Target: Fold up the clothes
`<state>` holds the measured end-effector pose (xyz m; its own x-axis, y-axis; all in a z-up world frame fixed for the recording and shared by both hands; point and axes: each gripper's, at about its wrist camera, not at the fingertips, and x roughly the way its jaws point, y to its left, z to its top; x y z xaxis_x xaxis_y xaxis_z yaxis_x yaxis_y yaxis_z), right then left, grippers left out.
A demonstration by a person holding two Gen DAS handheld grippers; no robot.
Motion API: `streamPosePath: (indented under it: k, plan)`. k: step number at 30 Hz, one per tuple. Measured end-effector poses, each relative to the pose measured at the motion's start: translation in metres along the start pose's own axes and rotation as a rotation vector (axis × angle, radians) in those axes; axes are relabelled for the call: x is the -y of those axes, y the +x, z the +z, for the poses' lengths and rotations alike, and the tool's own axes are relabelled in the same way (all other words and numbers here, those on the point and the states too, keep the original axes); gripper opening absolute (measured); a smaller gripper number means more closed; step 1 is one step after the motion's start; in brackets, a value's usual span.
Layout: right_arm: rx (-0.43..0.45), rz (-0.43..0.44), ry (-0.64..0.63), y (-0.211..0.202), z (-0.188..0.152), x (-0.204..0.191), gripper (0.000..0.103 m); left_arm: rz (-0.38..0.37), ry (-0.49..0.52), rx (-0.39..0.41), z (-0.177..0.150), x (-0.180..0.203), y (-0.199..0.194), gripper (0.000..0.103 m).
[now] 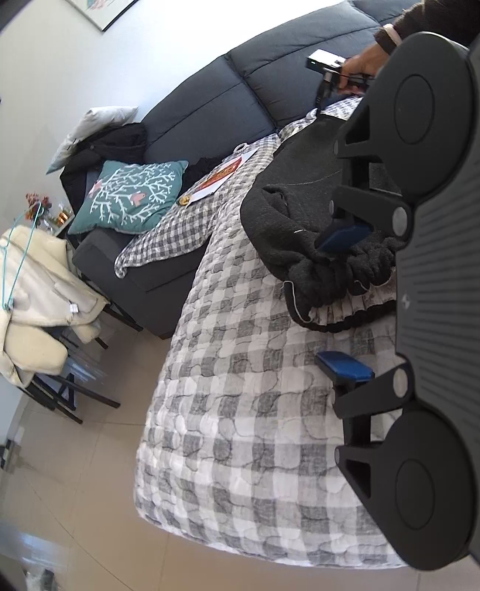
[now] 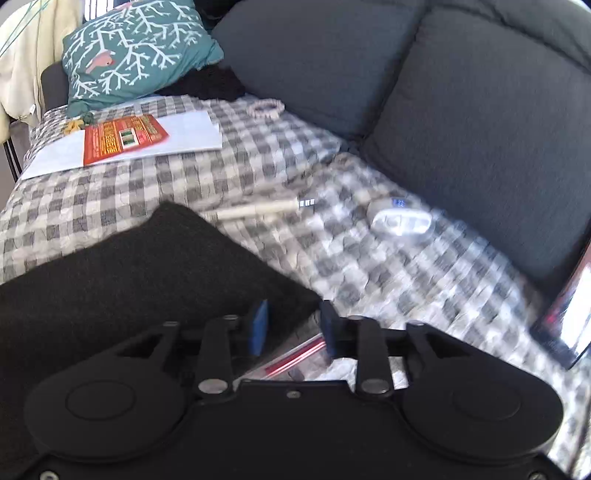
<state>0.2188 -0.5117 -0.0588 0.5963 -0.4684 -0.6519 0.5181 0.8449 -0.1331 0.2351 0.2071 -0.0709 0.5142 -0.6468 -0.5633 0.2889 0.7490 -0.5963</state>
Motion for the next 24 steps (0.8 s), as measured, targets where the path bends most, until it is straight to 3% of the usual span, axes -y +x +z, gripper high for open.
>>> streamPosePath:
  k: [2,5,10,12,14,17,22,24]
  plan:
    - [0.036,0.061,-0.038,-0.012,0.002,-0.011,0.046,-0.014,0.018,0.008,0.001,0.002,0.005,0.071]
    - [0.053,0.218,-0.12,-0.034,0.016,-0.05,0.053,-0.027,0.045,0.013,0.005,0.003,0.012,0.072]
    - [0.066,0.578,-0.345,-0.058,0.017,-0.147,0.054,-0.032,0.092,0.006,0.004,0.006,0.017,0.072]
    - [0.064,0.671,-0.444,-0.065,0.014,-0.189,0.054,-0.033,0.112,0.004,0.002,0.008,0.017,0.072]
    - [0.051,0.732,-0.527,-0.068,0.014,-0.236,0.054,-0.04,0.124,0.004,0.001,0.007,0.016,0.072]
    - [0.01,0.781,-0.631,-0.064,0.012,-0.275,0.054,-0.053,0.151,-0.001,-0.002,0.005,0.015,0.072]
    - [-0.08,0.832,-0.708,-0.04,0.02,-0.305,0.06,-0.07,0.21,-0.025,-0.004,0.005,0.015,0.07]
    - [-0.098,0.854,-0.698,-0.033,0.021,-0.309,0.066,-0.044,0.252,-0.022,-0.005,0.01,0.016,0.06]
